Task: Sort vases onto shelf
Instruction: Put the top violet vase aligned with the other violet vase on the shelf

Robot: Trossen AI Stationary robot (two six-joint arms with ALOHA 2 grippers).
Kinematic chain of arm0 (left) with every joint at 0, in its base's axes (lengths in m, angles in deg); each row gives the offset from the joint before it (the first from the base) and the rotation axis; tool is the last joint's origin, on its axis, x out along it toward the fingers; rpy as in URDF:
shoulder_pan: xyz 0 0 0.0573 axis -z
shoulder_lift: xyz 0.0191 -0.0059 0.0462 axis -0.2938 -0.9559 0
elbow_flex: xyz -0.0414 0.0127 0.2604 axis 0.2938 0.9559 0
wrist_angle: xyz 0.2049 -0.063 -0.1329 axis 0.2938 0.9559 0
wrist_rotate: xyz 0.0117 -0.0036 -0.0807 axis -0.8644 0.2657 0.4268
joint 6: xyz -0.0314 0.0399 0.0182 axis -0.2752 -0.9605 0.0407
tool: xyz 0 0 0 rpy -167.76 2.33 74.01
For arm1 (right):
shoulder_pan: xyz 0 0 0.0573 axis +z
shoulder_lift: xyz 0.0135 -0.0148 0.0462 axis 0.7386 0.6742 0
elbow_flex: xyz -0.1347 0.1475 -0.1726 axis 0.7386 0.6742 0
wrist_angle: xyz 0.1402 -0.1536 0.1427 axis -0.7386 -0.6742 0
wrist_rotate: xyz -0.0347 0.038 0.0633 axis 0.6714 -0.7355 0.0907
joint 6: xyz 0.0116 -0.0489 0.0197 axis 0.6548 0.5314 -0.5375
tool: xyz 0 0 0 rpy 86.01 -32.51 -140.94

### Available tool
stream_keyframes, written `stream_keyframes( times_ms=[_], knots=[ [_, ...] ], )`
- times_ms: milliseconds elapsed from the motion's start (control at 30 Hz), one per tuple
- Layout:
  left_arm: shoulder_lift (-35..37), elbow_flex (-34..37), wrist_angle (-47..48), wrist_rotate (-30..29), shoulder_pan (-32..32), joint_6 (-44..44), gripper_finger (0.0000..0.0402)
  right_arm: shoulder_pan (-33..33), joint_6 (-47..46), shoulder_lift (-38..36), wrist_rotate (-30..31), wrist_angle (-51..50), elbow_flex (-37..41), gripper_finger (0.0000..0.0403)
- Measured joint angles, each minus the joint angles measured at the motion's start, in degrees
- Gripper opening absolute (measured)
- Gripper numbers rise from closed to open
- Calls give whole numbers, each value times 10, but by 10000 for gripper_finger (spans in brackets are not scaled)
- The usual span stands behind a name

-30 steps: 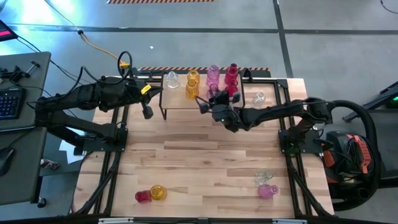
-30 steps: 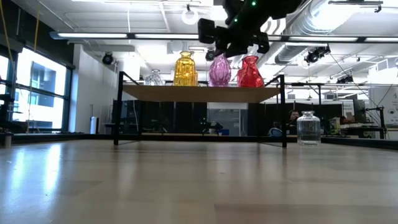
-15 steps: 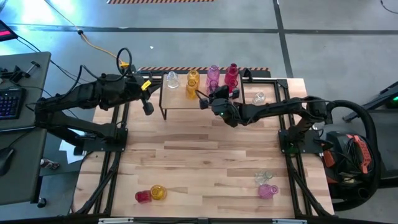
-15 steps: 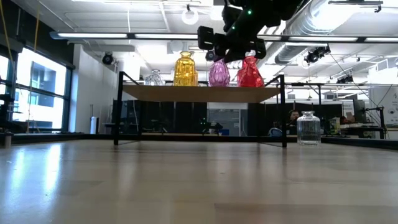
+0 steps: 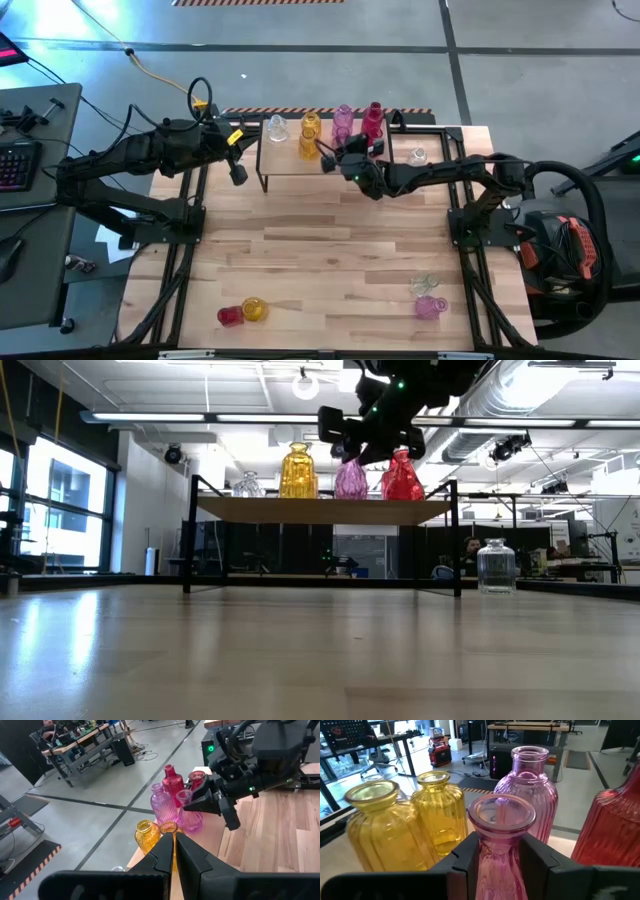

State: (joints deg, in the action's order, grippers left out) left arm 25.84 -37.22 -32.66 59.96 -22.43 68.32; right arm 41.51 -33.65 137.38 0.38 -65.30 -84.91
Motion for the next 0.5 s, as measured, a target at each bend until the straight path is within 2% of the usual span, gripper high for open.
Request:
stream_keyframes(
  times_ms=[500],
  knots=[
    [0,0,0,-1,0,0,12,0,44,0,-9,-2,0,107]
  ],
)
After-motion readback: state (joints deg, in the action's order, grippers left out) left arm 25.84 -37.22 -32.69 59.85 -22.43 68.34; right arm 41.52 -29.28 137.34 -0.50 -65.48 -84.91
